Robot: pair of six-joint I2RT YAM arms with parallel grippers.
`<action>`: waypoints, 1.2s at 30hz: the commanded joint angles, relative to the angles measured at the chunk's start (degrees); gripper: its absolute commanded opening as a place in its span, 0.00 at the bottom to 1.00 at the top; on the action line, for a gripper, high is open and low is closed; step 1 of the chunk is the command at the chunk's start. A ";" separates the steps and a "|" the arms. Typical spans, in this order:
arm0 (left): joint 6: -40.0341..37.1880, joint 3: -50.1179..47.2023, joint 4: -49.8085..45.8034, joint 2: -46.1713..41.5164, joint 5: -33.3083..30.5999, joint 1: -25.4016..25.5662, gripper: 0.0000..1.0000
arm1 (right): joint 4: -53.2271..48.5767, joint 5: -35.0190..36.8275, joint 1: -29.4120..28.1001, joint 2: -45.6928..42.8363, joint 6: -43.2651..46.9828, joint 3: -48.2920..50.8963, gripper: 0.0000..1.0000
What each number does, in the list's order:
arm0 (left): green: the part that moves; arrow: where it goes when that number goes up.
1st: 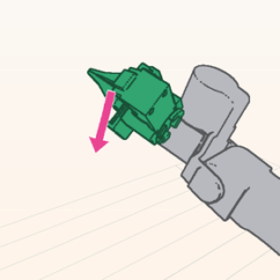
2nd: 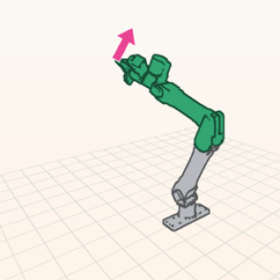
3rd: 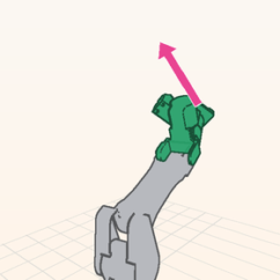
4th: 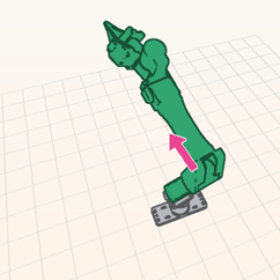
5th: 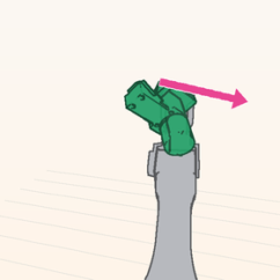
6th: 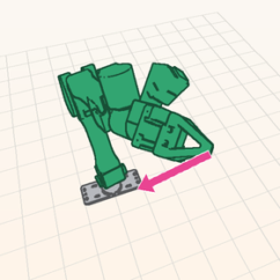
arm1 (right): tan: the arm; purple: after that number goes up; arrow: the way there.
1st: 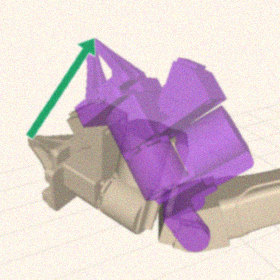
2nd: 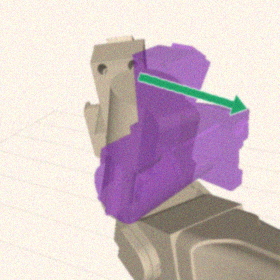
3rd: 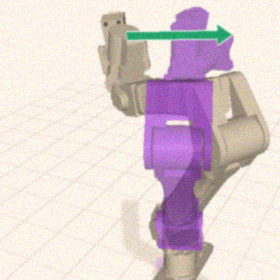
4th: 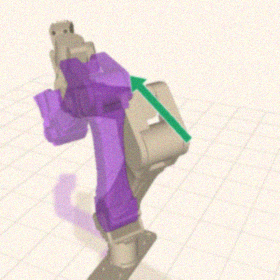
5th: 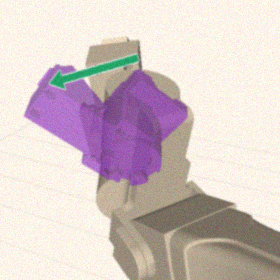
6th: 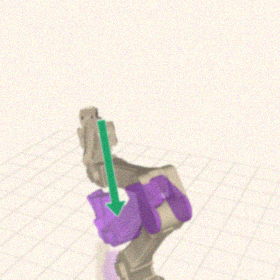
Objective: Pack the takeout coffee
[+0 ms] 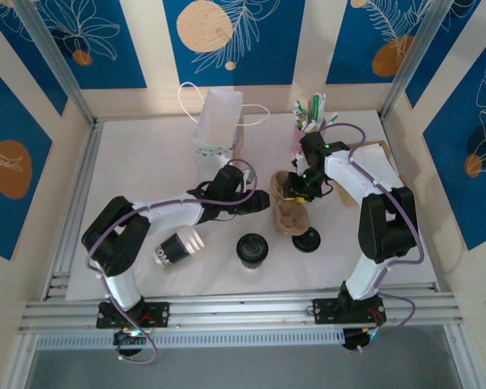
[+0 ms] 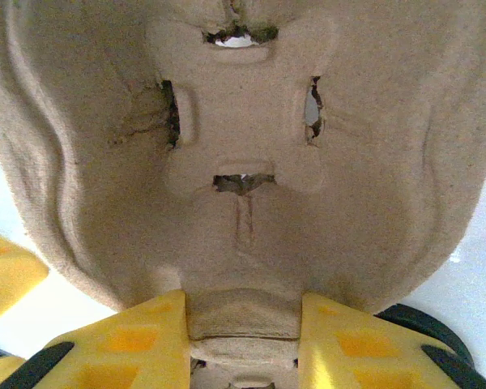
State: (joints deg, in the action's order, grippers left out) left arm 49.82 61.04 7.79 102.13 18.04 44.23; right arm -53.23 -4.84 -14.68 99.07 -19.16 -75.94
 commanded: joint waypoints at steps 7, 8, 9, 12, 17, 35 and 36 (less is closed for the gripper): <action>6.25 1.56 13.21 4.71 5.37 -1.65 0.57 | 0.36 -8.24 2.58 -4.54 -0.63 1.62 0.34; 6.94 1.22 14.73 5.03 5.78 -1.71 0.57 | 0.32 -8.47 2.71 -4.65 -0.54 1.72 0.34; 7.44 0.99 16.04 5.26 6.06 -1.86 0.57 | 0.26 -8.68 2.86 -4.72 -0.61 1.68 0.34; 8.76 0.45 18.92 5.88 6.43 -2.02 0.57 | 0.23 -9.04 3.07 -4.93 -0.38 1.77 0.35; 9.92 -0.52 22.17 6.12 6.59 -2.44 0.57 | -0.04 -9.46 3.27 -5.20 -0.28 1.93 0.34; 10.46 -1.28 23.50 6.58 6.65 -2.64 0.47 | -0.29 -12.74 4.00 -6.69 -0.47 2.02 0.35; 10.36 -1.25 23.39 6.64 6.65 -2.65 0.47 | -0.29 -12.90 3.98 -6.76 -0.46 2.09 0.34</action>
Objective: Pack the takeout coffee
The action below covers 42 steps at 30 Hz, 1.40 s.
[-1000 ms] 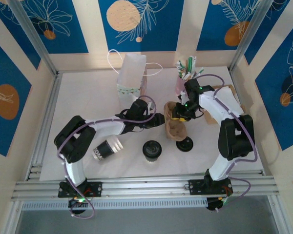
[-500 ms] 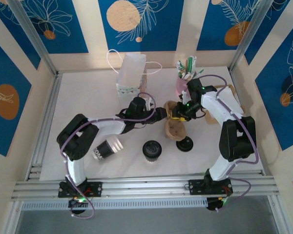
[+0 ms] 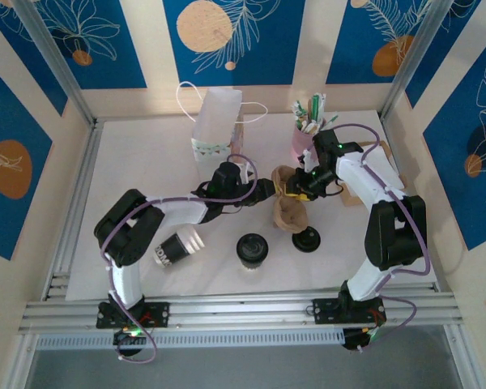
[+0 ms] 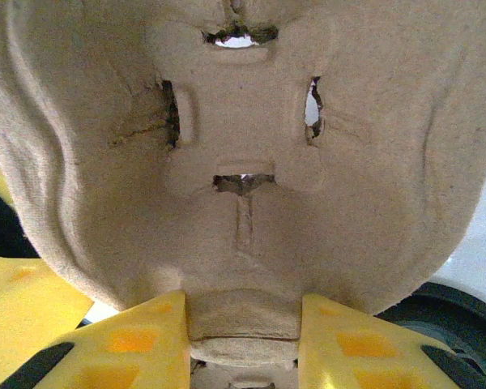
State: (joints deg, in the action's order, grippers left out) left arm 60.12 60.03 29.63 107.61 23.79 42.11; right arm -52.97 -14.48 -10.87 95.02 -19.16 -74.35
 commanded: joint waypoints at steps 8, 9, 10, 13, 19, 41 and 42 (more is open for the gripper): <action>0.05 0.03 1.72 1.64 0.86 -0.52 0.49 | -0.56 -3.98 0.21 -3.35 -0.46 1.23 0.34; 0.16 -0.08 1.82 1.59 0.84 -0.48 0.49 | -0.56 -4.06 0.16 -3.32 -0.48 1.33 0.35; 0.18 -0.07 1.99 1.55 0.94 -0.52 0.49 | -0.47 -4.04 0.15 -3.27 -0.52 1.31 0.35; 0.21 -0.27 2.28 1.30 0.97 -0.56 0.50 | -0.47 -4.06 0.16 -3.27 -0.46 1.31 0.34; 0.17 -0.37 2.22 1.59 0.80 -0.45 0.51 | -0.47 -4.07 0.16 -3.26 -0.61 1.22 0.34; -4.92 0.79 -7.30 0.19 -3.45 1.29 0.53 | -1.56 -0.06 0.27 -5.15 -1.77 0.69 0.34; -5.21 0.91 -7.99 -0.71 -3.69 1.38 0.54 | -1.89 0.27 0.24 -5.58 -1.85 0.38 0.34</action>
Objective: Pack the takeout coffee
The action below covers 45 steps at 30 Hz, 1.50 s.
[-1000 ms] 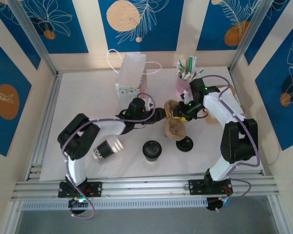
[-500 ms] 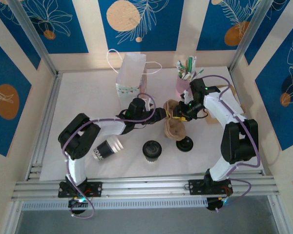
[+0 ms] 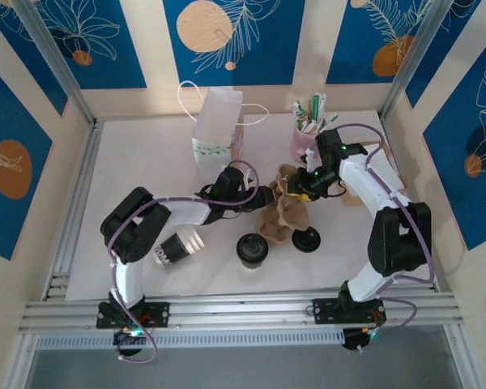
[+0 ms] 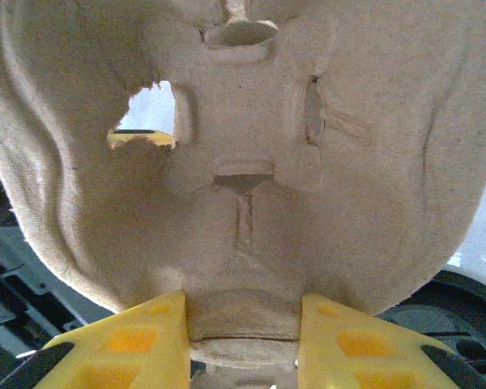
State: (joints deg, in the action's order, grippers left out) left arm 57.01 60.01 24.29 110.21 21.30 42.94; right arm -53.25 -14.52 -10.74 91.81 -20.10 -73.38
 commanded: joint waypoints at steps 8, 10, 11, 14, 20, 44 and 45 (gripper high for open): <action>-3.88 1.19 -10.53 -10.47 -4.35 2.36 0.68 | -2.86 1.47 0.11 -6.22 -1.68 -1.09 0.35; -4.33 1.19 -12.68 -12.68 -5.41 2.98 0.71 | -3.10 1.69 0.08 -7.12 -1.91 -1.12 0.35; -4.62 1.29 -14.11 -13.72 -5.97 3.32 0.72 | -3.17 1.69 0.02 -7.65 -2.00 -1.15 0.35; -6.00 1.62 -20.15 -17.72 -8.95 4.51 0.80 | -3.53 1.69 -0.14 -9.14 -2.34 -1.52 0.35; -7.72 2.02 -37.11 -27.61 -18.65 6.40 1.00 | -4.38 1.34 -0.77 -12.34 -2.85 -2.45 0.35; 3.10 17.91 -100.81 -27.18 -43.49 7.07 0.90 | -5.60 -0.86 -3.73 -17.26 -3.98 -9.59 0.35; 3.60 18.30 -102.16 -25.84 -44.02 7.07 0.89 | -5.54 -0.90 -3.86 -17.22 -4.01 -10.51 0.35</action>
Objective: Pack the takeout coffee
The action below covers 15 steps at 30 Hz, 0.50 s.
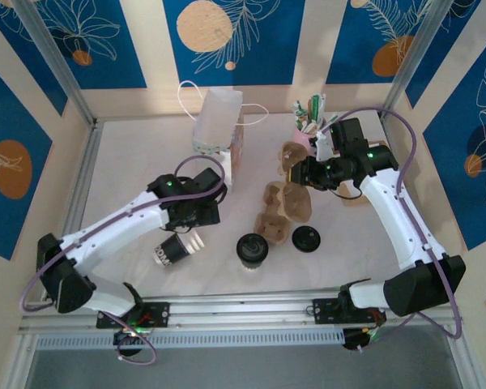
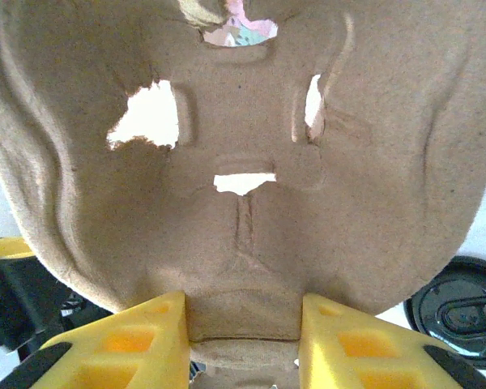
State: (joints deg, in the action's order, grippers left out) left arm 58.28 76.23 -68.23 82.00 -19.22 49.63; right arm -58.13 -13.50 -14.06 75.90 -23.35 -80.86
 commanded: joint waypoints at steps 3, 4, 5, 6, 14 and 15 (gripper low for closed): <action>2.85 3.04 -11.46 6.35 -3.83 0.38 0.88 | -0.75 -2.17 -0.98 -1.03 -0.69 -5.28 0.36; 2.84 3.05 -11.28 7.56 -3.71 0.38 0.87 | -0.76 -2.34 -1.08 -0.86 -0.73 -5.98 0.36; 2.79 3.12 -11.07 8.53 -3.44 0.38 0.87 | -0.85 -2.46 -1.18 -0.76 -0.65 -6.47 0.36; 2.77 3.22 -10.84 9.68 -3.30 0.38 0.86 | -0.85 -2.54 -1.30 -0.65 -0.56 -6.97 0.36; 2.98 3.80 -9.87 17.91 -1.87 -0.40 0.75 | -0.59 -2.85 -1.51 -0.86 -0.35 -6.69 0.36; 3.13 3.80 -10.11 18.78 -1.79 -0.47 0.74 | -0.59 -2.85 -1.49 -1.01 -0.29 -6.47 0.36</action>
State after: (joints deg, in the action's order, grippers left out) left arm 60.16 78.59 -75.70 98.80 -21.23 49.52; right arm -57.93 -14.50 -15.33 75.90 -23.64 -86.67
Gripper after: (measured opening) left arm 0.745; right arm 0.362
